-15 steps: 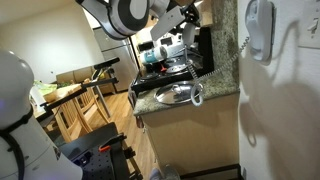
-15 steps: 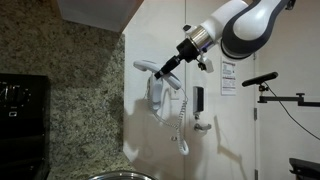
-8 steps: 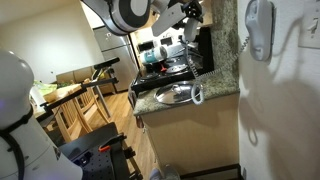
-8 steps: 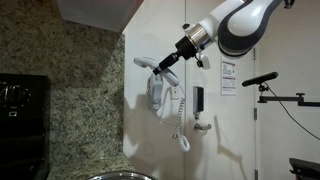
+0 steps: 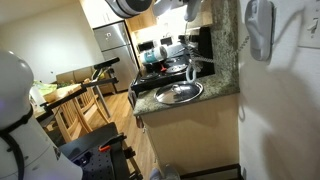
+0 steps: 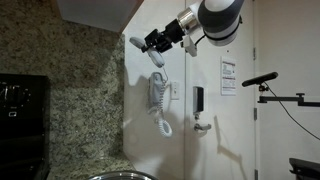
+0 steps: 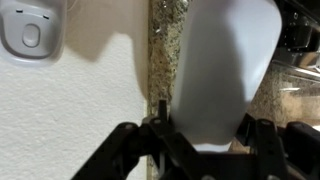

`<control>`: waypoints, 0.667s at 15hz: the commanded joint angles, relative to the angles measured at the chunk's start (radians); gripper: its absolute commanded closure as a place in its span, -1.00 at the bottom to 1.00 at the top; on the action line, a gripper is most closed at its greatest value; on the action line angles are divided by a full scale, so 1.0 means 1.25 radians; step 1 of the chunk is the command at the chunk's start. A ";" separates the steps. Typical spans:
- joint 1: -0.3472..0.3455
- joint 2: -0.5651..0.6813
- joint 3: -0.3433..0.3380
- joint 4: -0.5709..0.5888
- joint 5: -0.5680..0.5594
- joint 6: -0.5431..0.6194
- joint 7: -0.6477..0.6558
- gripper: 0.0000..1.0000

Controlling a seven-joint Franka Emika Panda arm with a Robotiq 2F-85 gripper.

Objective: Hang the intercom headset on the holder

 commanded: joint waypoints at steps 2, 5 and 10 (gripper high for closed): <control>-0.088 0.101 0.092 0.085 0.086 0.000 0.106 0.32; -0.082 0.157 0.074 0.100 0.148 -0.001 0.148 0.32; -0.058 0.241 0.035 0.098 0.238 -0.001 0.206 0.32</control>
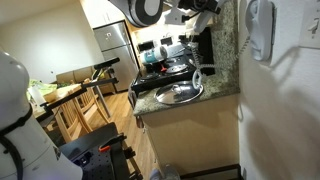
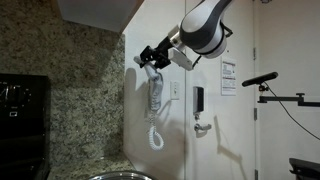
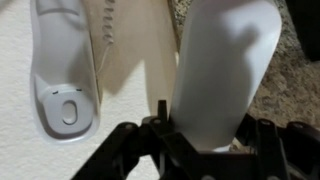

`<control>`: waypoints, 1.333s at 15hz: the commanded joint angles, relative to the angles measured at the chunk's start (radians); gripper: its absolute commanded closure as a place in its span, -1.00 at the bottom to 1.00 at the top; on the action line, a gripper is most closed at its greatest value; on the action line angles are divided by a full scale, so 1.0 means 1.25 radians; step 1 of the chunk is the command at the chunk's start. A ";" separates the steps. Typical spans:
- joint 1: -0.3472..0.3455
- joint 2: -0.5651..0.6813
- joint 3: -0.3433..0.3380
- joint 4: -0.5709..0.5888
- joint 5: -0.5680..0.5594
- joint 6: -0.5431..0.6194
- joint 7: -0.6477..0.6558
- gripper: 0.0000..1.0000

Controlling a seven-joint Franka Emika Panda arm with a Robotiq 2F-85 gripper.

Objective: Hang the intercom headset on the holder

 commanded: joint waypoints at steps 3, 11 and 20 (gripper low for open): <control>0.044 0.109 -0.053 0.021 0.086 0.000 0.069 0.32; 0.051 0.105 -0.059 0.028 0.053 0.000 0.051 0.32; 0.174 0.211 -0.197 0.150 0.073 0.000 0.108 0.32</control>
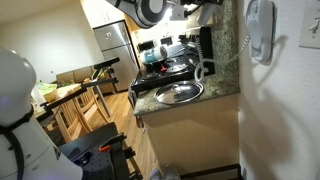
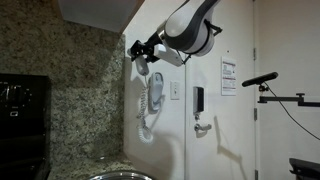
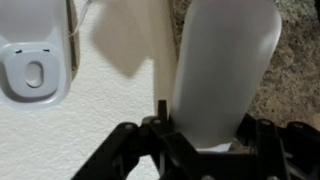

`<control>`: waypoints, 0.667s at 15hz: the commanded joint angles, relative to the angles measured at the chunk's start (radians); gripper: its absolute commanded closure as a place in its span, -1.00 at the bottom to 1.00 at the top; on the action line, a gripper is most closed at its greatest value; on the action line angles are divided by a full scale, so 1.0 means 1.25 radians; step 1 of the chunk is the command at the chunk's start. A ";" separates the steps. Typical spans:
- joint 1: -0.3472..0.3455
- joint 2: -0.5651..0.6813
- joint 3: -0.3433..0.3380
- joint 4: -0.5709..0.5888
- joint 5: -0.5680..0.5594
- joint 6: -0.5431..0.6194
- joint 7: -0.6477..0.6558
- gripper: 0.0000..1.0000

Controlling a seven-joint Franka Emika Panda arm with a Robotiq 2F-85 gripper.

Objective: Hang the intercom headset on the holder

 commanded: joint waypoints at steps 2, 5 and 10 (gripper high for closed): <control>0.025 0.077 -0.034 0.035 0.035 0.000 0.077 0.32; 0.049 0.095 -0.053 0.003 0.058 0.000 0.129 0.32; 0.144 0.130 -0.135 -0.071 0.090 0.000 0.219 0.32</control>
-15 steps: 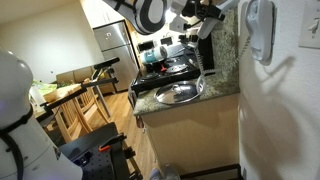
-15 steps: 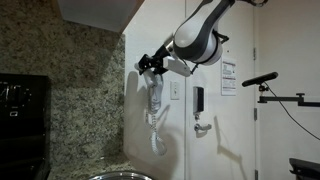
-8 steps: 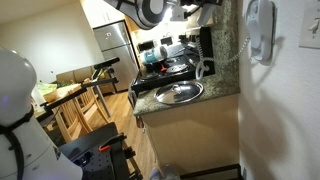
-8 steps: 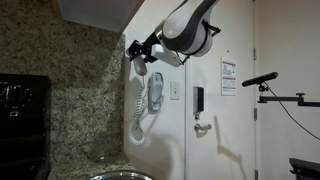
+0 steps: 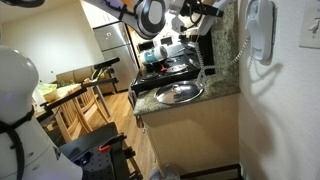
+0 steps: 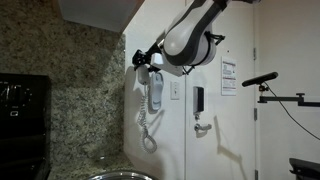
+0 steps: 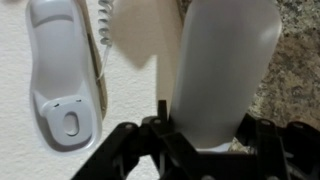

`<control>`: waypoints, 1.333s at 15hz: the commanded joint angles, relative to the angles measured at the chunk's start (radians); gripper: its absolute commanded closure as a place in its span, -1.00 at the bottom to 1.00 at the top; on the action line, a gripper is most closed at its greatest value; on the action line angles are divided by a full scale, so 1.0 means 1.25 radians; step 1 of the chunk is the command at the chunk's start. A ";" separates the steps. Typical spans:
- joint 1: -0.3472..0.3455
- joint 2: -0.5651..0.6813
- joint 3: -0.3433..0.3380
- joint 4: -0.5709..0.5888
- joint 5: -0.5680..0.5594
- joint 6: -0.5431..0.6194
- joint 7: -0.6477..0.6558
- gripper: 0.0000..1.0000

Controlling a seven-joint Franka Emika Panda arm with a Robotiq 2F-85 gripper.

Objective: Hang the intercom headset on the holder

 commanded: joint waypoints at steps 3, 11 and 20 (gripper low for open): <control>0.149 0.039 -0.122 -0.097 0.031 0.000 0.123 0.32; 0.304 0.069 -0.221 -0.216 0.002 0.000 0.323 0.32; 0.309 0.061 -0.206 -0.254 0.051 0.000 0.336 -0.18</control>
